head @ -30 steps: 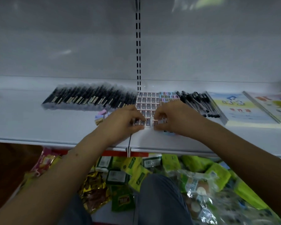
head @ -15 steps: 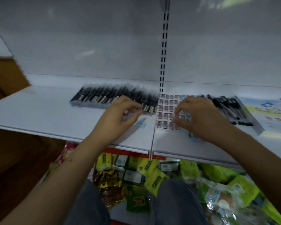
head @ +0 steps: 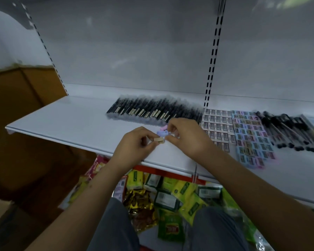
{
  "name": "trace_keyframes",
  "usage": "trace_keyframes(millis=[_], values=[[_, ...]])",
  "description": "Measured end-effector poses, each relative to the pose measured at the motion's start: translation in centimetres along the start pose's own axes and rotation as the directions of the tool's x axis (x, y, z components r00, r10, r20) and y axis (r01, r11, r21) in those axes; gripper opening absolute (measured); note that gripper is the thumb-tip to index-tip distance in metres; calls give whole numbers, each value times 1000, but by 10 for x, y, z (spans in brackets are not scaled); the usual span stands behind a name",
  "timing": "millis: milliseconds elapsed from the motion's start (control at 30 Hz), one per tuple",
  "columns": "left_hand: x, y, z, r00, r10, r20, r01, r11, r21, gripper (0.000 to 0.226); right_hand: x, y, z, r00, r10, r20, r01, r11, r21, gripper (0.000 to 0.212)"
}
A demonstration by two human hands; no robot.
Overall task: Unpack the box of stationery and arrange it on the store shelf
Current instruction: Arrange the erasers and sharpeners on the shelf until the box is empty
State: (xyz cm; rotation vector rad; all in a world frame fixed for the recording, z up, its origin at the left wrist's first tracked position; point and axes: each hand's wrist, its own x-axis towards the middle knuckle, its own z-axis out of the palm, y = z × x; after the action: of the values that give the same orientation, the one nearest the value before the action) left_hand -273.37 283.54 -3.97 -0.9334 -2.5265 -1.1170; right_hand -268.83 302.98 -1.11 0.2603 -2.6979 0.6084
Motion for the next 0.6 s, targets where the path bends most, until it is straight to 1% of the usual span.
trace_keyframes(millis=[100, 167, 233, 267, 367, 400, 467, 533, 600], values=[[0, 4, -5, 999, -38, -29, 36, 995, -95, 12, 7, -3, 3, 1000, 4, 23, -7, 994, 113, 13], [-1, 5, -10, 998, -28, -49, 22, 992, -120, 14, 9, -4, 2, 999, -22, 41, 16, 992, 129, 17], [-1, 4, -17, 999, 7, -50, -12, 997, -81, 15, 9, -5, -2, 997, -65, 47, 59, 992, 115, 21], [-1, 3, -20, 999, 23, -41, -25, 998, -53, 15, 8, -5, -4, 996, -69, 52, 61, 989, 138, 20], [1, 2, -27, 998, 64, -21, -62, 996, 67, 16, 3, -4, -9, 998, -6, 61, -10, 965, 263, 19], [1, 2, -29, 997, 75, -12, -73, 991, 109, 15, 1, -3, -10, 998, 1, 57, -16, 965, 261, 18], [0, 3, -30, 996, 92, 12, -93, 982, 163, 13, -2, 0, -10, 998, -35, 54, 26, 987, 158, 15], [-3, 2, -30, 996, 87, 18, -89, 982, 168, 12, -6, 0, -9, 994, -84, 72, 82, 996, 29, 15], [-5, 1, -31, 998, 56, 4, -56, 987, 148, 13, -8, 0, -7, 992, -90, 91, 89, 996, 22, 19]])
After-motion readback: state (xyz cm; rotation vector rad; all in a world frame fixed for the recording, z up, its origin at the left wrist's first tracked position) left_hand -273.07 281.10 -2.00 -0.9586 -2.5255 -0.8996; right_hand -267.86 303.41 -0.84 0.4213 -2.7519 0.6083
